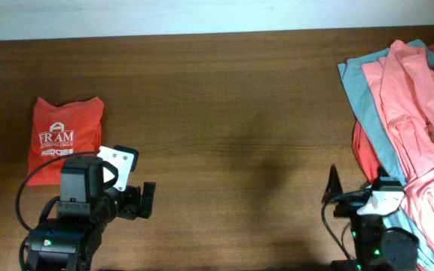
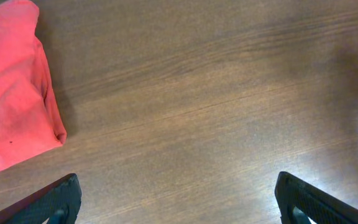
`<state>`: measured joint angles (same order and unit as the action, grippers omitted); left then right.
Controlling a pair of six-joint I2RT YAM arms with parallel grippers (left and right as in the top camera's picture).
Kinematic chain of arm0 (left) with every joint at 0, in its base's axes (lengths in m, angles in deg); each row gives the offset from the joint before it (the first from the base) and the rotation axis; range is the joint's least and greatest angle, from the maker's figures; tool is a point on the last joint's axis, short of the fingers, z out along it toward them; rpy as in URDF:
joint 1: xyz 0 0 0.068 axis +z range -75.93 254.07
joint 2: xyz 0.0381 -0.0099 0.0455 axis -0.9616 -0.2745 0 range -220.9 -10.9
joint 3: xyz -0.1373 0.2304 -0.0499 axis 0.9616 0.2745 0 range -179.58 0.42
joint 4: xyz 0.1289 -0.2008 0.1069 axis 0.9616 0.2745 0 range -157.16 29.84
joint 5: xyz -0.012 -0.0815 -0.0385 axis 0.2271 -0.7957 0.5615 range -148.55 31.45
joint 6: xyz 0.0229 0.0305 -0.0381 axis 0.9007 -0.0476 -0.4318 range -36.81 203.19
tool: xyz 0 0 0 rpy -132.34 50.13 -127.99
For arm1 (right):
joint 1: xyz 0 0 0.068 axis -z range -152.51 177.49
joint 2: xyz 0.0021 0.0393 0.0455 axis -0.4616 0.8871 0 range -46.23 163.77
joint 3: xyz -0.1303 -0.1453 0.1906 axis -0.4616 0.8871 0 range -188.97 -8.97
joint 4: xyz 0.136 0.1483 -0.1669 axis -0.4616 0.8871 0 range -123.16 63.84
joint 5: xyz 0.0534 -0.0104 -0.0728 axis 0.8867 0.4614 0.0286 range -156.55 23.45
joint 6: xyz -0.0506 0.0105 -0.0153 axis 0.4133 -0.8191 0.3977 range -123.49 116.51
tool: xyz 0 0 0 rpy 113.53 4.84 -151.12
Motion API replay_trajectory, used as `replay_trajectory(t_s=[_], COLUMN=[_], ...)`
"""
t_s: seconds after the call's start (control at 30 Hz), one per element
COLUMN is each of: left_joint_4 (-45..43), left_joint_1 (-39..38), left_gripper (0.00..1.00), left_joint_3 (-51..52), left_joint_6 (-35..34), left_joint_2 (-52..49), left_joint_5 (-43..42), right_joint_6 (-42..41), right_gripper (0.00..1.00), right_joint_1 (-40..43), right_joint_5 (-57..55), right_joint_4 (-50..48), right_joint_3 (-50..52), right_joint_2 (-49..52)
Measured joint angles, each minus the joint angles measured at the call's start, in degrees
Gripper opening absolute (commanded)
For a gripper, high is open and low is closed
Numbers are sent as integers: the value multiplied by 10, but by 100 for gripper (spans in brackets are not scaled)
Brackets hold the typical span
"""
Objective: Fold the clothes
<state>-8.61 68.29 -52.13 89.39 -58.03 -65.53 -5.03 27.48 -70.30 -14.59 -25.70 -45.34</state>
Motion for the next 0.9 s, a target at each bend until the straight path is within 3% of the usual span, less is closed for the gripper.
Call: replay_trajectory(t_s=[0.17,0.27,0.9], left_joint_4=[0,0,0], left_joint_1=[0,0,0], left_gripper=[100,99,100], left_joint_3=[0,0,1], left_joint_6=[0,0,0], left_joint_2=[0,0,0], left_joint_5=[0,0,0], right_joint_6=[0,0,0], right_gripper=[99,99,99], right_joint_1=[0,0,60], right_joint_5=[-12,-5,6], right_joint_4=[-169,-146,-147], right_joint_3=[115,161,161], right_joint_2=[-1,1,0])
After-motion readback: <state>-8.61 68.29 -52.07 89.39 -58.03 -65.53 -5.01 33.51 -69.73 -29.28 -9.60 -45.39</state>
